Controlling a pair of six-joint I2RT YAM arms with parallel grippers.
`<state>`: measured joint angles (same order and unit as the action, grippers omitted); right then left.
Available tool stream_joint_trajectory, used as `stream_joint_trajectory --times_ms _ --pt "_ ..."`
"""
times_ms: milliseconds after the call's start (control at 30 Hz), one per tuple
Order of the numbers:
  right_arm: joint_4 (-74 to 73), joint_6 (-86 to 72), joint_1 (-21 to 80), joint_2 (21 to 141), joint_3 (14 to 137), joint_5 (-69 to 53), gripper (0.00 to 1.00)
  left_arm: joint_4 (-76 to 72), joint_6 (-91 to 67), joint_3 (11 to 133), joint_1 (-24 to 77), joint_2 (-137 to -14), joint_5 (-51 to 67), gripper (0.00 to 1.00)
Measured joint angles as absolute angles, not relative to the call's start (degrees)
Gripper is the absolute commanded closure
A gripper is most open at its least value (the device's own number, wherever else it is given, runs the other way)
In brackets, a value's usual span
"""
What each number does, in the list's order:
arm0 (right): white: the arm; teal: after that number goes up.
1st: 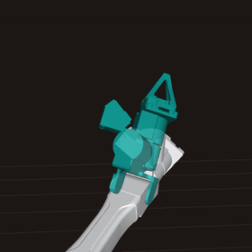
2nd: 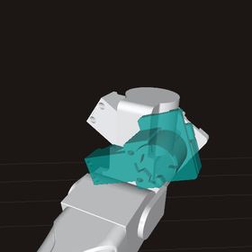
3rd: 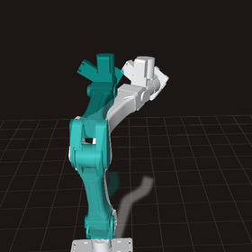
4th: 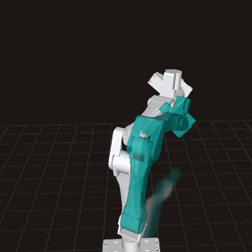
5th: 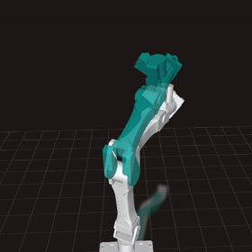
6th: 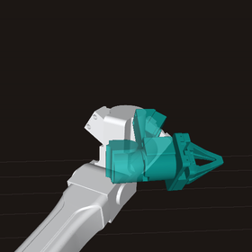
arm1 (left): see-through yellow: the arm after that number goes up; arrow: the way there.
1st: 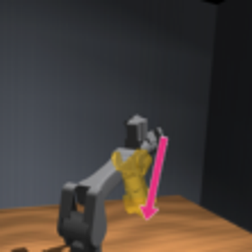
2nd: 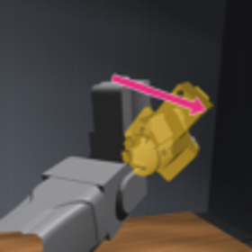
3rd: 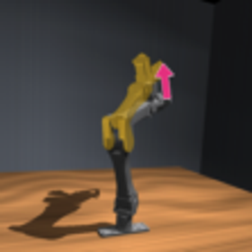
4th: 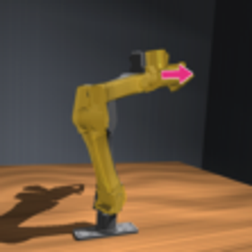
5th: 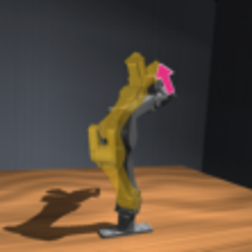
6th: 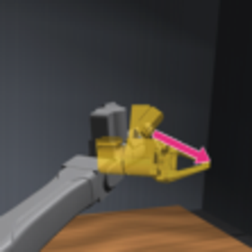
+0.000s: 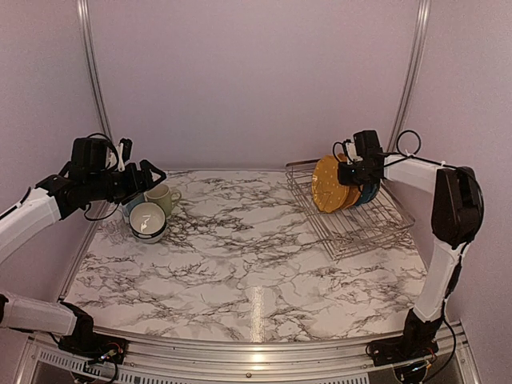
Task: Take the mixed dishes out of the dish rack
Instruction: Grab the plate from the dish rack.
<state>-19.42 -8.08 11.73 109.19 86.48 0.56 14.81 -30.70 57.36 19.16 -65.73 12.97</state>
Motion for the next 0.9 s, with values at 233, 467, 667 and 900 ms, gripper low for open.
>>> stream_joint_trajectory --times_ms 233,467,667,900 --pt "-20.82 -7.09 11.77 109.16 87.31 0.62 1.0 14.79 -30.74 57.36 19.31 -65.63 12.99 0.12" --pt "-25.12 -6.17 12.14 108.66 89.58 1.98 1.0 14.79 -30.79 57.36 19.53 -65.63 12.99 0.12" --pt "-30.0 -5.58 14.96 108.22 93.19 8.29 1.0 14.76 -30.87 57.36 19.57 -65.63 12.99 0.12" --pt "-32.34 -2.35 20.32 107.63 96.23 20.16 1.0 14.76 -30.87 57.36 19.79 -65.63 12.97 0.12"
